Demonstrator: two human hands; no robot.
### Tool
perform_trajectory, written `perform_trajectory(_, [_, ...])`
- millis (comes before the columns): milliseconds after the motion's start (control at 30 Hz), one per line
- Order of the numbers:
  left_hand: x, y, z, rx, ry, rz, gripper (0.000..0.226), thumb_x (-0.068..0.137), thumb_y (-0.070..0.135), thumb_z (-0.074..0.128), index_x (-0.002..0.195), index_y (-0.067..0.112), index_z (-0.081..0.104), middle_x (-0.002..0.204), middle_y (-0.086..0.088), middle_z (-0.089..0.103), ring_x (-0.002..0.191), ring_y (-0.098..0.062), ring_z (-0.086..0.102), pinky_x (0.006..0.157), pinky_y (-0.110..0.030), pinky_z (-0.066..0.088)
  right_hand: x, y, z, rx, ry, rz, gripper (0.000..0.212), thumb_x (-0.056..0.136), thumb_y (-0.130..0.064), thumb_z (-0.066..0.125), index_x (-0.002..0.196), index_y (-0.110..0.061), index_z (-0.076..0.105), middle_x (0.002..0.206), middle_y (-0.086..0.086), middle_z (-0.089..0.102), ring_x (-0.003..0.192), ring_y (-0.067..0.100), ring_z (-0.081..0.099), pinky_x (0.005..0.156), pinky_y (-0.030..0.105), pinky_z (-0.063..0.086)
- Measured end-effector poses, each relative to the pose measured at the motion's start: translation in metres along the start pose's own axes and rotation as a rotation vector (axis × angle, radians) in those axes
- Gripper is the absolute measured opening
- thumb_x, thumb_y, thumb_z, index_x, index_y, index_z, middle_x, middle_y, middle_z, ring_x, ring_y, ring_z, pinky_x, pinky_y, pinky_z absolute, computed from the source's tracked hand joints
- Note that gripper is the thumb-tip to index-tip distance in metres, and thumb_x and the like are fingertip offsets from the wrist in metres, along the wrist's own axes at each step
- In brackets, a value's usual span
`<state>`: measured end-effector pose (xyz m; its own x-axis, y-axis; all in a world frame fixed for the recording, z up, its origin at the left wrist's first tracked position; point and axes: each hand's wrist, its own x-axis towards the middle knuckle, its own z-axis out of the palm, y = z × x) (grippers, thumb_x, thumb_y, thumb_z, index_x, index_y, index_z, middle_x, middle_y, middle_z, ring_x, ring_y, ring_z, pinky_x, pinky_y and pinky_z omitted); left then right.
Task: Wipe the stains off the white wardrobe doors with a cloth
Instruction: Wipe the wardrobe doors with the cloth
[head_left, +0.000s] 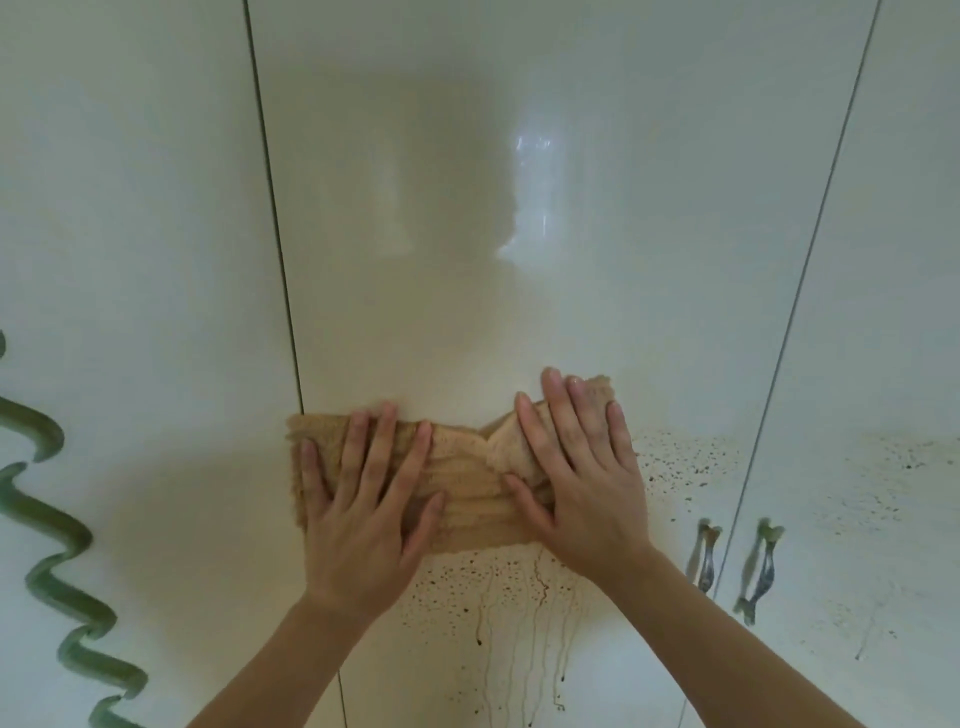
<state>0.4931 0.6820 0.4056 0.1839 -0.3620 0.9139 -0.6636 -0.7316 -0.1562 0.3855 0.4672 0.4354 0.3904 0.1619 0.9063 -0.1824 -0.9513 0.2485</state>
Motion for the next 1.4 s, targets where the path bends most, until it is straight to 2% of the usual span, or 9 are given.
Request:
perform_trajectory(200, [0.13,0.03,-0.031,-0.011,0.059,0.027,0.065,0.104,0.047,0.036,0.162,0.021,0.023,0.17,-0.008,0.015,0.158,-0.027,0.011,0.124,-0.062,0.004,0.101,0.085,-0.052,-0.01,0.072,0.068,0.068,0.105,-0.049,0.036,0.163,-0.015,0.023,0.171,0.011,0.01,0.16,0.026,0.008,0.13,0.048,0.008])
perform_trajectory(400, [0.2,0.082,-0.043,-0.049,0.066,0.019,0.066,0.103,0.042,0.037,0.163,0.022,0.02,0.171,-0.008,0.01,0.158,-0.027,0.007,0.124,-0.063,0.002,0.149,0.144,-0.084,-0.055,0.1,0.052,0.066,0.105,-0.042,0.034,0.162,-0.009,0.027,0.17,0.019,0.018,0.16,0.029,0.01,0.13,0.05,0.009])
perform_trajectory(567, [0.193,0.116,-0.03,-0.039,0.078,0.081,0.065,0.105,0.041,0.037,0.163,0.02,0.019,0.171,-0.009,0.009,0.158,-0.03,0.007,0.125,-0.062,0.002,0.113,0.172,-0.078,-0.125,0.147,0.038,0.064,0.106,-0.04,0.032,0.162,-0.01,0.025,0.169,0.019,0.018,0.159,0.031,0.014,0.13,0.05,0.011])
perform_trajectory(700, [0.137,0.164,0.004,-0.006,0.034,0.189,0.067,0.104,0.044,0.038,0.163,0.02,0.018,0.171,-0.007,0.01,0.159,-0.027,0.007,0.125,-0.06,0.001,0.029,0.199,-0.063,-0.167,0.111,0.008,0.066,0.106,-0.042,0.031,0.163,-0.011,0.022,0.169,0.017,0.016,0.159,0.031,0.013,0.129,0.052,0.012])
perform_trajectory(833, [0.081,0.213,0.035,0.001,0.01,0.291,0.066,0.103,0.047,0.048,0.161,0.022,0.029,0.17,-0.004,0.018,0.159,-0.023,0.012,0.126,-0.057,0.008,-0.063,0.229,-0.045,-0.224,0.048,-0.096,0.068,0.104,-0.043,0.034,0.164,-0.012,0.023,0.17,0.016,0.018,0.159,0.031,0.016,0.129,0.049,0.01])
perform_trajectory(933, [0.072,0.228,0.04,-0.021,-0.01,0.291,0.065,0.103,0.05,0.049,0.16,0.022,0.032,0.17,-0.003,0.02,0.158,-0.022,0.016,0.127,-0.054,0.008,-0.093,0.24,-0.041,-0.212,0.014,-0.147,0.069,0.104,-0.043,0.037,0.164,-0.014,0.021,0.172,0.013,0.015,0.16,0.029,0.014,0.13,0.047,0.009])
perform_trajectory(1067, [0.091,0.235,0.031,-0.03,-0.044,0.363,0.066,0.102,0.054,0.05,0.159,0.024,0.035,0.169,-0.003,0.025,0.157,-0.021,0.022,0.127,-0.052,0.012,-0.084,0.256,-0.052,-0.158,0.0,-0.16,0.068,0.104,-0.044,0.04,0.164,-0.017,0.023,0.172,0.011,0.017,0.16,0.027,0.016,0.13,0.046,0.01])
perform_trajectory(1233, [0.198,0.269,0.008,-0.039,0.034,0.302,0.07,0.1,0.056,0.052,0.159,0.022,0.034,0.168,-0.005,0.024,0.156,-0.023,0.022,0.125,-0.056,0.019,0.002,0.325,-0.099,-0.162,0.079,-0.039,0.068,0.106,-0.045,0.038,0.163,-0.011,0.026,0.17,0.016,0.019,0.159,0.031,0.016,0.128,0.051,0.016])
perform_trajectory(1400, [0.258,0.316,-0.004,-0.017,0.027,0.3,0.072,0.102,0.056,0.046,0.161,0.02,0.028,0.17,-0.008,0.02,0.157,-0.027,0.017,0.126,-0.058,0.012,0.029,0.384,-0.128,-0.185,0.09,-0.014,0.066,0.106,-0.042,0.036,0.163,-0.009,0.025,0.17,0.019,0.02,0.159,0.032,0.015,0.129,0.051,0.013])
